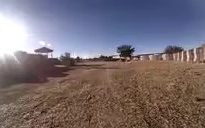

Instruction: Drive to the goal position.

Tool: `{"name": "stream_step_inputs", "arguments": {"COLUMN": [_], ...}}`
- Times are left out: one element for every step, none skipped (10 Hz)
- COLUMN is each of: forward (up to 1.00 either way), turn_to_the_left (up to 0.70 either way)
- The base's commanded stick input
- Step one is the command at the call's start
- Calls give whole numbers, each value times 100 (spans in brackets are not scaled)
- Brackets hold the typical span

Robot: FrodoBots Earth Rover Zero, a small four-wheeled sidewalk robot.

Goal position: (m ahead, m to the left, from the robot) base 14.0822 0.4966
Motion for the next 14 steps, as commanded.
{"name": "stream_step_inputs", "arguments": {"forward": [50,50,50,50,50,50,50,50,50,50,50,50,50,50], "turn_to_the_left": [0,0,0,0,0,0,0,0,0,0,0,0,0,0]}}
